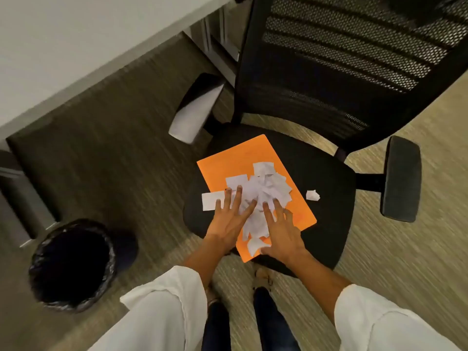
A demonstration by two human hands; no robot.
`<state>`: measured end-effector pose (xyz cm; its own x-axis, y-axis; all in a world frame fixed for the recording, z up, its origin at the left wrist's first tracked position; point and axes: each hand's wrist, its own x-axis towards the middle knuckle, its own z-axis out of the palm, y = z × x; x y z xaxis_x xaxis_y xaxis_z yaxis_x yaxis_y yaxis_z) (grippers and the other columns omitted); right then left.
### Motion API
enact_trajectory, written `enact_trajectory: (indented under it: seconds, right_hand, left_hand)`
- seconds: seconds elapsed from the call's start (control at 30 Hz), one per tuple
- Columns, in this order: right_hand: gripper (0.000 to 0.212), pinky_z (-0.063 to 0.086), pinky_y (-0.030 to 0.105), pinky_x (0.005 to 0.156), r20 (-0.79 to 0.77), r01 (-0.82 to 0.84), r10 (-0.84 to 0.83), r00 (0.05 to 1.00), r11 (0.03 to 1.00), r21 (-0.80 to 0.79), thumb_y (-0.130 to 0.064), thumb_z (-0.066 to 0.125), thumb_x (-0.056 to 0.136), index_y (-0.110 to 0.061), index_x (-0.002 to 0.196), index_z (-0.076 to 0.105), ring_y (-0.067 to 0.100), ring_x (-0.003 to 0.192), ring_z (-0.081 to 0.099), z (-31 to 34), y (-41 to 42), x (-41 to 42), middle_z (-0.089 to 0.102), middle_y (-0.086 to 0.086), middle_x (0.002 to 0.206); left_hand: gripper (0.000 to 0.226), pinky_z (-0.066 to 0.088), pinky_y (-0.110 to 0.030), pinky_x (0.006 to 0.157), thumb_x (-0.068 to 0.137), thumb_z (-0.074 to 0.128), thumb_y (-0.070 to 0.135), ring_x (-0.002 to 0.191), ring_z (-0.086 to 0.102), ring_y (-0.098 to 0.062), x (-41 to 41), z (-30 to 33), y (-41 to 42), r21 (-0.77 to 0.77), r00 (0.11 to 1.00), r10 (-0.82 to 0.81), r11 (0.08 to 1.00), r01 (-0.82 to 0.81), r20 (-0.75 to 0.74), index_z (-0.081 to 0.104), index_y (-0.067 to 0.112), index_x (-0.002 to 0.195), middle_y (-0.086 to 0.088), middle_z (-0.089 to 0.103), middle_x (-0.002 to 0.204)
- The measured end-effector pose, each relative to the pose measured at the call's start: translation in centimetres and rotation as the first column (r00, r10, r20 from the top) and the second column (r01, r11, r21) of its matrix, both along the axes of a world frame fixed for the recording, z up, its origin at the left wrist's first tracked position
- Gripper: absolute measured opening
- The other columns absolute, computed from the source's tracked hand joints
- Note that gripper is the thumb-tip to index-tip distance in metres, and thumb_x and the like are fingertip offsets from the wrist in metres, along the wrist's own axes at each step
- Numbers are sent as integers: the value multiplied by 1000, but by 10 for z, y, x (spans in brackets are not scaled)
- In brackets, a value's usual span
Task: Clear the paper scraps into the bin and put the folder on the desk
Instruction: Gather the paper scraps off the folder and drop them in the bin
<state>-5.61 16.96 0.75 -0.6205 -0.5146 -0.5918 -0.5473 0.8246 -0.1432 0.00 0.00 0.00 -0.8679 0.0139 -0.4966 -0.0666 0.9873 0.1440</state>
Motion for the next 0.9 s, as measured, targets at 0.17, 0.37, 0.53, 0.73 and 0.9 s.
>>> enact_trajectory:
  seconds: [0.17,0.37,0.53,0.73,0.9]
  right_hand:
    - [115,55,47,94,41,6,-5,999,1000,-26,-50,80,76,-28,159,4,37,150,11,-32,-6,-6,0,6,168]
    - [72,57,41,85,19,-14,15,1000,998,-60,-36,66,93,-32,154,27,32,139,27,-61,-4,-9,25,4,158]
    - [54,56,41,84,3,-45,45,999,996,-82,-35,59,98,-29,148,42,30,136,34,-75,4,-6,40,2,153]
    - [38,61,45,73,-38,-4,-5,999,974,-225,-12,68,92,-18,130,66,35,125,53,-80,11,-1,60,7,141]
    - [41,60,38,55,-146,-32,-28,989,918,-395,7,85,67,-10,104,79,34,90,72,-76,15,0,78,9,98]
  left_hand:
    - [87,22,-64,115,94,59,17,148,-10,-50,-16,-29,-4,8,998,-30,1000,29,57,0,33,156,-18,-16,164]
    - [72,44,-53,104,92,57,2,150,1,-46,-18,-54,-3,33,994,-87,996,85,58,24,18,154,-20,2,164]
    - [52,43,-50,106,97,50,5,151,3,-45,-18,-65,2,41,995,-94,995,94,20,36,10,148,-20,8,164]
    - [45,45,-49,104,98,44,1,152,0,-42,-16,-69,-4,56,993,-113,992,114,-19,42,6,142,-18,8,165]
    - [37,53,-44,92,97,45,-1,154,6,-32,-15,-62,-10,120,997,-54,991,60,-50,52,4,133,-15,15,165]
